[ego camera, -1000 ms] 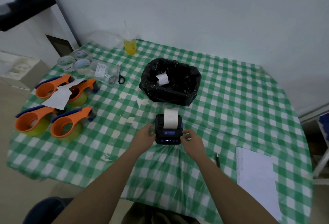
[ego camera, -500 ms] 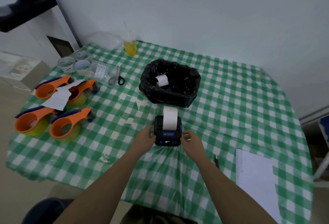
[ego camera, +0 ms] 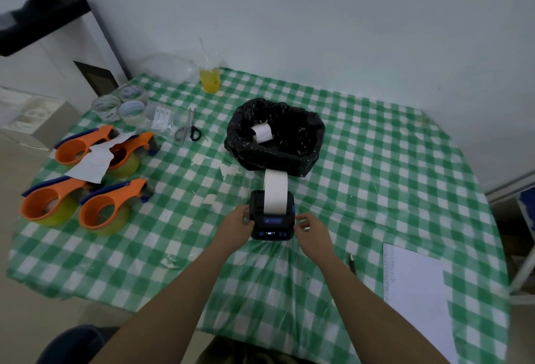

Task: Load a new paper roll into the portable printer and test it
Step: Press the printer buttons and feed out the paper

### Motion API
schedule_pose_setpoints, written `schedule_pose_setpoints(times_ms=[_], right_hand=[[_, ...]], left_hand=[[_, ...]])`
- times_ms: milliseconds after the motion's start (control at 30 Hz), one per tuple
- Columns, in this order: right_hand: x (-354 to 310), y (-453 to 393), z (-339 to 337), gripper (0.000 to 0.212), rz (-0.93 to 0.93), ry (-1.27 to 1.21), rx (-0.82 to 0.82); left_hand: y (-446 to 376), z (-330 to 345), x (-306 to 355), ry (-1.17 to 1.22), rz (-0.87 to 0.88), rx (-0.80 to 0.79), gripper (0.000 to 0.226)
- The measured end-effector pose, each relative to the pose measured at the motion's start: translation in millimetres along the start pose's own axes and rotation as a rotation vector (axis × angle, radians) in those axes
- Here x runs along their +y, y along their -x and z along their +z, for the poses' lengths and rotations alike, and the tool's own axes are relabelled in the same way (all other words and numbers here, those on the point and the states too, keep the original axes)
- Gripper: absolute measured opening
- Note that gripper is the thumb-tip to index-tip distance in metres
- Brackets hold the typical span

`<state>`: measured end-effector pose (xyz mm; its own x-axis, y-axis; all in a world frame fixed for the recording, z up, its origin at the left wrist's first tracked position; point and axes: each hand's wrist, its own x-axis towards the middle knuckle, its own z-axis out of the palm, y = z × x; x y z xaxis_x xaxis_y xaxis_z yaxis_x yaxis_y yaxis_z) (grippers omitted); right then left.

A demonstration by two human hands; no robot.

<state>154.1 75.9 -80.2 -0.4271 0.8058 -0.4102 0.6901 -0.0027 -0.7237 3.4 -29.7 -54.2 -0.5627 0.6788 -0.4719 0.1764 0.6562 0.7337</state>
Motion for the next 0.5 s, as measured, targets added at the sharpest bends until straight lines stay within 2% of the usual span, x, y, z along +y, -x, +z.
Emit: schedule_pose_setpoints(times_ms=[500], right_hand=[[-11.6,1.1,-6.1,0.022,-0.013,0.016,0.030]], left_hand=[[-1.6,-5.5,9.1,0.002,0.032,-0.011,0.043]])
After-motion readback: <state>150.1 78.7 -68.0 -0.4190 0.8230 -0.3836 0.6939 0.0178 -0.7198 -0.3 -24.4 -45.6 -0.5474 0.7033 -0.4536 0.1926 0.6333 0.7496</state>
